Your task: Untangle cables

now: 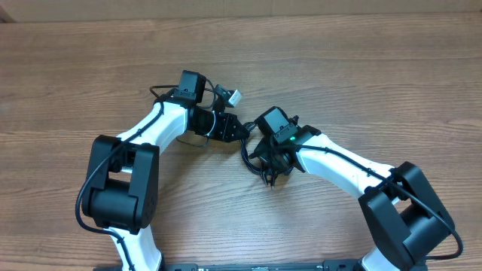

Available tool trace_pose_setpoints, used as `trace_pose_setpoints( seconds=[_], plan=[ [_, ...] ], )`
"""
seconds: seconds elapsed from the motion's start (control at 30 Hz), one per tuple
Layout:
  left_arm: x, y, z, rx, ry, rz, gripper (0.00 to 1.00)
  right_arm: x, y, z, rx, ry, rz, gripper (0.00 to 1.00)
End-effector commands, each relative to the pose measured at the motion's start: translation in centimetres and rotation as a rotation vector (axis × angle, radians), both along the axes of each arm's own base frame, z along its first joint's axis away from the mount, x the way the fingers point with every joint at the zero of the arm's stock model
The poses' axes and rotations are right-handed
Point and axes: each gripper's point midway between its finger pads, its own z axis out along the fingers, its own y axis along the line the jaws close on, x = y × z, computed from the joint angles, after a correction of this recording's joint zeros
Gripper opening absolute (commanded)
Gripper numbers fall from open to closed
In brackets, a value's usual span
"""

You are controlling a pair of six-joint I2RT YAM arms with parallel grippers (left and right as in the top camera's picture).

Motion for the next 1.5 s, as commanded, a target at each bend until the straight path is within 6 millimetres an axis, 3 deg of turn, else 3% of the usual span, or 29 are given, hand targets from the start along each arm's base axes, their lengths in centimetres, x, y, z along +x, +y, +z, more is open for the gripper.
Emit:
trace_pose_setpoints(
  seconds=[0.0,0.07,0.17,0.2,0.23,0.33,0.43,0.5,0.9,0.97,1.1,1.13,1.23,1.33,1.47],
  plan=[
    [0.3,-0.6,0.8,-0.041,0.005,-0.010,0.04,1.2,0.0,0.3,0.005,-0.039,-0.019,0.04],
    [0.3,-0.6,0.7,-0.037,0.005,-0.009,0.04,1.5,0.5,0.9,0.052,-0.036,-0.002,0.04],
    [0.7,0.1,-0.2,0.029,0.019,0.035,0.04,2.6,1.8,3.4,0.161,-0.089,0.131,0.04],
    [1.0,0.5,-0.6,0.062,0.031,0.062,0.04,3.0,2.3,4.5,0.207,-0.118,0.178,0.04],
    [1.2,0.8,-1.0,0.090,0.039,0.086,0.04,4.0,3.3,7.3,0.330,-0.191,0.261,0.04],
    [1.1,0.8,-0.9,0.088,0.040,0.085,0.04,5.4,4.6,11.1,0.511,-0.298,0.355,0.04],
    [1.1,0.8,-1.0,0.089,0.042,0.085,0.04,6.2,5.7,14.5,0.669,-0.393,0.448,0.04],
    [1.1,0.8,-1.0,0.090,0.043,0.085,0.04,6.4,5.7,15.3,0.703,-0.417,0.467,0.04],
    [1.6,2.4,-2.5,0.210,0.073,0.170,0.04,3.9,2.2,11.3,0.613,-0.233,0.463,0.04],
    [1.6,2.4,-2.5,0.210,0.073,0.170,0.04,3.6,2.3,12.0,0.666,-0.242,0.502,0.04],
    [1.6,2.4,-2.5,0.211,0.074,0.170,0.04,1.9,2.7,15.7,0.876,-0.364,0.742,0.04],
    [1.6,2.4,-2.5,0.211,0.074,0.170,0.04,1.9,2.4,15.6,0.877,-0.362,0.743,0.04],
    [1.6,2.4,-2.5,0.211,0.074,0.170,0.04,2.3,1.0,13.8,0.796,-0.304,0.662,0.04],
    [1.5,2.4,-2.5,0.211,0.075,0.170,0.04,2.8,-1.5,10.7,0.625,-0.218,0.549,0.04],
    [1.5,2.4,-2.5,0.216,0.075,0.171,0.04,2.3,-4.2,7.6,0.440,-0.116,0.463,0.04]
  ],
)
